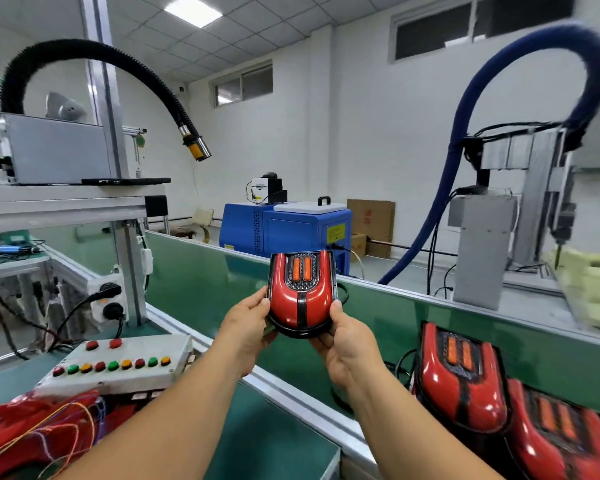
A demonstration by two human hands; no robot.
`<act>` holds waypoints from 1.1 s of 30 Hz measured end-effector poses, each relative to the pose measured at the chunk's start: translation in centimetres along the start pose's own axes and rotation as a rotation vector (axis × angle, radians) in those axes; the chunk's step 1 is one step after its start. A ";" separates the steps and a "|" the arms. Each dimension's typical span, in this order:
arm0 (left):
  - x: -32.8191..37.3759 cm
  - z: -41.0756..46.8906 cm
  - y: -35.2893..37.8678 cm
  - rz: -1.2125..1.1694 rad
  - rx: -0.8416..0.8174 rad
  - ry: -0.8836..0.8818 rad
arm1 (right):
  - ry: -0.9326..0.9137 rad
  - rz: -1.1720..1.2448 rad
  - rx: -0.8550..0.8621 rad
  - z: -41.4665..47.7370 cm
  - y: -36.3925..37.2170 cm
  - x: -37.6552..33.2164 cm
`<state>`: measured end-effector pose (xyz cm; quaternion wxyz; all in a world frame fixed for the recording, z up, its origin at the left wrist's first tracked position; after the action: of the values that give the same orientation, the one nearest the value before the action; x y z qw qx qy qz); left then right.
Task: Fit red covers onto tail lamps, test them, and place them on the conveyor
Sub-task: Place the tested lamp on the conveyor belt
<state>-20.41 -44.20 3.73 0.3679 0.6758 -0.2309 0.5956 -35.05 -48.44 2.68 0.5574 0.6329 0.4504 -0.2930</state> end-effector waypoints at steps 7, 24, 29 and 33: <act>0.5 -6.0 6.8 -0.058 -0.185 0.030 | -0.105 0.076 0.062 -3.7 -7.9 -4.7; -6.0 -16.4 23.5 0.253 -0.472 0.053 | -0.193 0.233 0.325 -9.7 -27.2 -9.7; -7.9 -17.1 24.4 0.438 -0.463 0.092 | -0.149 0.235 0.381 -9.4 -29.2 -8.3; -7.9 -17.8 24.4 0.686 -0.402 0.254 | -0.100 0.261 0.431 -9.3 -30.0 -7.1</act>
<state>-51.42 -46.65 1.79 0.2985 0.3956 -0.5071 0.7052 -66.21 -41.92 -2.49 0.4643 0.7748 0.2638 -0.3385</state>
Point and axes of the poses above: each hand's wrist, its own z-axis towards the middle knuckle, its own y-axis out of the palm, x = y × z, the point moved 5 cm from there along z, towards the middle knuckle, and after that the axes turned 9 degrees about x, right-handed, at the moved point
